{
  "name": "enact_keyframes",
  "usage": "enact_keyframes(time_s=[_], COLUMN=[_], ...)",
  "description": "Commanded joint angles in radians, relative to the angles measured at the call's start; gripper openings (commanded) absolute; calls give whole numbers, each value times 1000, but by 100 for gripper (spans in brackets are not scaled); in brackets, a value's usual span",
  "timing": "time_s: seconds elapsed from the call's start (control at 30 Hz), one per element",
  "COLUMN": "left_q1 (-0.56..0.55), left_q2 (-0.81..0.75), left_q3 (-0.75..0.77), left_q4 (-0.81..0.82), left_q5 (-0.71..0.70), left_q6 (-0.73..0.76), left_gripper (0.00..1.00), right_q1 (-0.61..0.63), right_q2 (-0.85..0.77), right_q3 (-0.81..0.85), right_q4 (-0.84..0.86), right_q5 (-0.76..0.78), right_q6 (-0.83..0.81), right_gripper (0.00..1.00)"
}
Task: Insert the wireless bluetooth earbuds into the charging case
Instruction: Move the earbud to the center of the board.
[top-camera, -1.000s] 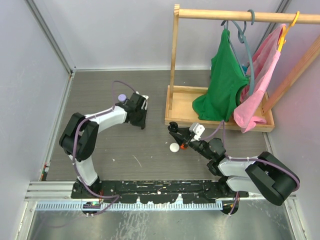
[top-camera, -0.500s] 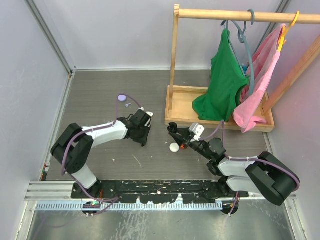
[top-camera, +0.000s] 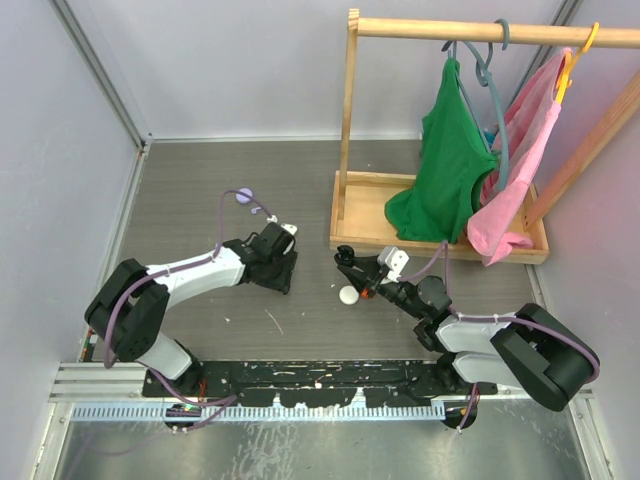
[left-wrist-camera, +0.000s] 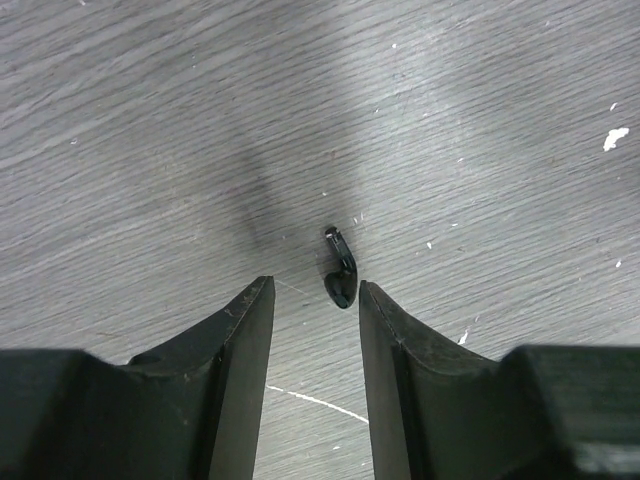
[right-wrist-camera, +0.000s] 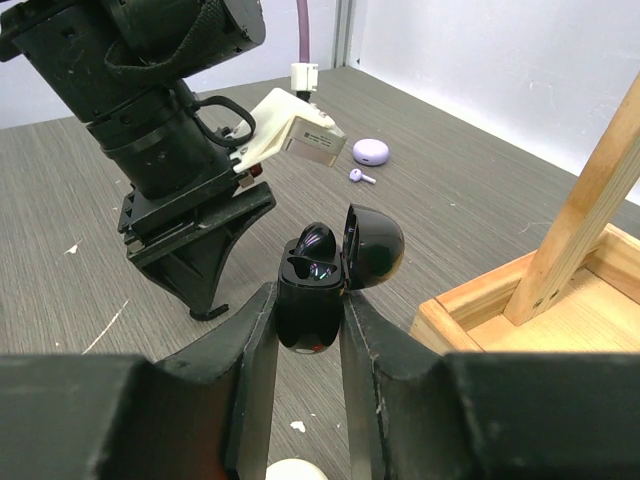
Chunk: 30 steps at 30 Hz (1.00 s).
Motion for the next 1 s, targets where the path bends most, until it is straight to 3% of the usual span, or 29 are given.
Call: enact_keyframes(time_s=[0.0, 0.4, 0.8, 0.97], left_q1=[-6, -1, -1, 0], left_q2=[-36, -45, -145, -104], left_q3=[-10, -12, -16, 11], left_q4=[-28, -83, -67, -73], left_q5=[-27, -186, -122, -122], left_q6=[-22, -37, -193, -236], left_gripper=[41, 41, 43, 40], right_q1=[3, 2, 2, 4], right_q2=[-4, -9, -11, -9], right_q3=[25, 27, 31, 30], right_q4=[57, 49, 41, 41], right_q5=[-6, -4, -9, -7], right_q6=[-7, -10, -7, -8], right_gripper=[1, 1, 1, 1])
